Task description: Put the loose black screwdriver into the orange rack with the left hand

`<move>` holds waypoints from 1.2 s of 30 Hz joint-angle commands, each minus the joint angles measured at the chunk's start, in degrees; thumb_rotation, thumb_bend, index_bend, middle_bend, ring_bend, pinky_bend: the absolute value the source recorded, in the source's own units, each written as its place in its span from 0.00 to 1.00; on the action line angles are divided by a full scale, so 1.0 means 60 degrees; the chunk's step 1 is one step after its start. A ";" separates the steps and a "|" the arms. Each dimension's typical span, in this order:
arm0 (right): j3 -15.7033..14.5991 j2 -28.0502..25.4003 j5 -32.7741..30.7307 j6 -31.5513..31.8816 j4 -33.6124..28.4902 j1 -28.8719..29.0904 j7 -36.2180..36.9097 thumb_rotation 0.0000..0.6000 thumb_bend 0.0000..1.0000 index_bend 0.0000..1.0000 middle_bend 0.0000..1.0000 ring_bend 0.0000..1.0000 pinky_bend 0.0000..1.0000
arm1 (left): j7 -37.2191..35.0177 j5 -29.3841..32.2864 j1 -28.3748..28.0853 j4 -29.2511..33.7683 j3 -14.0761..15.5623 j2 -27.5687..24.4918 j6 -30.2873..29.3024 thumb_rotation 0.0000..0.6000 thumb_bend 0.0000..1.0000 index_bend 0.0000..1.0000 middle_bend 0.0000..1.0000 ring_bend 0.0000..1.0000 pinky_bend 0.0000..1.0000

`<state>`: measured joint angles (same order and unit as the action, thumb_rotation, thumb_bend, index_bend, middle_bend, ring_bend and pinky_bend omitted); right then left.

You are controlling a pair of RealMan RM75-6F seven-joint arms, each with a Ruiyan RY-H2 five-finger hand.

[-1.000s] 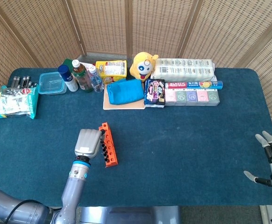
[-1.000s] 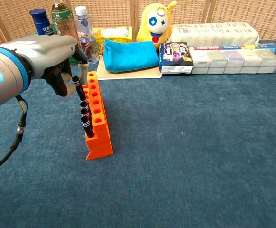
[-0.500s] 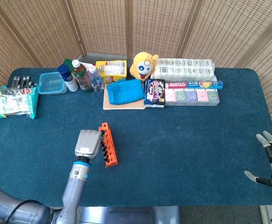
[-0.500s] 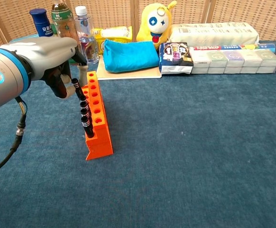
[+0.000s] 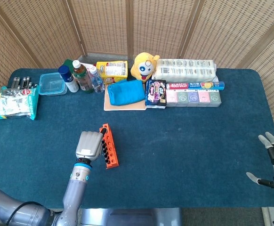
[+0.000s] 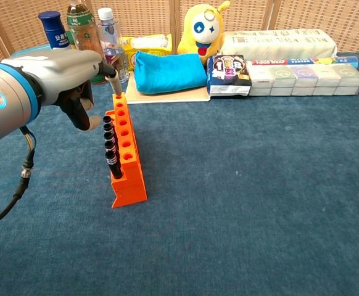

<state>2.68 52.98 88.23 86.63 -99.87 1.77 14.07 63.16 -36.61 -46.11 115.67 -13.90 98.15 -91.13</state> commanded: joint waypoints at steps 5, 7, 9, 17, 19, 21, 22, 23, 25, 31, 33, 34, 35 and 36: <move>-0.0002 -0.0006 0.0016 0.0021 -0.0001 -0.0010 0.0009 1.00 0.01 0.05 0.00 0.00 0.02 | -0.0282 -0.0289 0.0126 0.0453 -0.0100 -0.0295 -0.0143 1.00 0.39 0.24 1.00 1.00 1.00; -0.0008 -0.0004 0.0026 0.0020 -0.0004 -0.0010 -0.0004 1.00 0.01 0.05 0.00 0.00 0.02 | -0.0373 -0.0452 0.0223 0.0793 -0.0101 -0.0584 -0.0233 1.00 0.39 0.24 1.00 1.00 1.00; -0.0010 0.0001 0.0025 0.0010 -0.0004 -0.0006 -0.0016 1.00 0.01 0.05 0.00 0.00 0.02 | -0.0475 -0.0599 0.0331 0.1114 -0.0110 -0.0864 -0.0328 1.00 0.37 0.23 1.00 1.00 1.00; -0.0045 0.0059 0.0081 -0.0042 -0.0047 0.0020 -0.0235 1.00 0.01 0.05 0.00 0.00 0.02 | -0.1504 -0.1592 0.1353 0.2290 0.0578 -0.3642 -0.0041 1.00 0.20 0.00 0.18 0.28 0.63; -0.0053 0.0099 0.0084 -0.0054 -0.0073 0.0025 -0.0372 1.00 0.01 0.05 0.00 0.00 0.02 | -0.2674 -0.2169 0.1667 0.2115 0.0861 -0.4740 0.0905 1.00 0.18 0.00 0.03 0.15 0.49; -0.0062 0.0128 0.0083 -0.0077 -0.0098 0.0034 -0.0480 1.00 0.01 0.05 0.00 0.00 0.02 | -0.3712 -0.2826 0.1925 0.1718 0.1037 -0.5408 0.1467 1.00 0.17 0.00 0.00 0.11 0.43; -0.0066 0.0143 0.0085 -0.0088 -0.0109 0.0039 -0.0535 1.00 0.01 0.05 0.00 0.00 0.02 | -0.4223 -0.3157 0.2061 0.1504 0.1117 -0.5673 0.1666 1.00 0.17 0.00 0.00 0.10 0.40; -0.0069 0.0157 0.0088 -0.0096 -0.0118 0.0045 -0.0590 1.00 0.01 0.05 0.00 0.00 0.02 | -0.4738 -0.3489 0.2196 0.1291 0.1195 -0.5912 0.1842 1.00 0.17 0.00 0.00 0.09 0.38; -0.0073 0.0188 0.0094 -0.0103 -0.0140 0.0050 -0.0706 1.00 0.01 0.05 0.00 0.00 0.02 | -0.5828 -0.4238 0.2517 0.0744 0.1328 -0.6328 0.1997 1.00 0.16 0.00 0.00 0.08 0.34; -0.0067 0.0239 0.0103 -0.0027 -0.0198 0.0024 -0.0972 1.00 0.01 0.05 0.00 0.00 0.02 | -0.8672 -0.6351 0.3401 -0.0968 0.1864 -0.6855 0.1814 1.00 0.13 0.00 0.00 0.06 0.26; -0.0060 0.0253 0.0101 0.0021 -0.0228 0.0003 -0.1067 1.00 0.01 0.05 0.00 0.00 0.02 | -0.9581 -0.6946 0.3737 -0.1579 0.2100 -0.6910 0.1605 1.00 0.12 0.00 0.00 0.05 0.25; -0.0054 0.0259 0.0103 0.0051 -0.0241 -0.0006 -0.1119 1.00 0.01 0.05 0.00 0.00 0.02 | -0.9905 -0.7144 0.3884 -0.1830 0.2197 -0.6913 0.1493 1.00 0.11 0.00 0.00 0.04 0.24; -0.0038 0.0273 0.0097 0.0106 -0.0257 -0.0025 -0.1209 1.00 0.01 0.05 0.00 0.00 0.02 | -1.0363 -0.7396 0.4171 -0.2272 0.2383 -0.6888 0.1265 1.00 0.11 0.00 0.00 0.04 0.23; -0.0017 0.0290 0.0084 0.0159 -0.0267 -0.0040 -0.1308 1.00 0.01 0.05 0.00 0.00 0.02 | -1.0797 -0.7602 0.4473 -0.2714 0.2572 -0.6821 0.1030 1.00 0.11 0.00 0.00 0.03 0.21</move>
<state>2.42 54.57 88.81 87.16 -101.33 1.68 6.85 6.84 -75.60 -25.17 107.67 -2.52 58.67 -82.16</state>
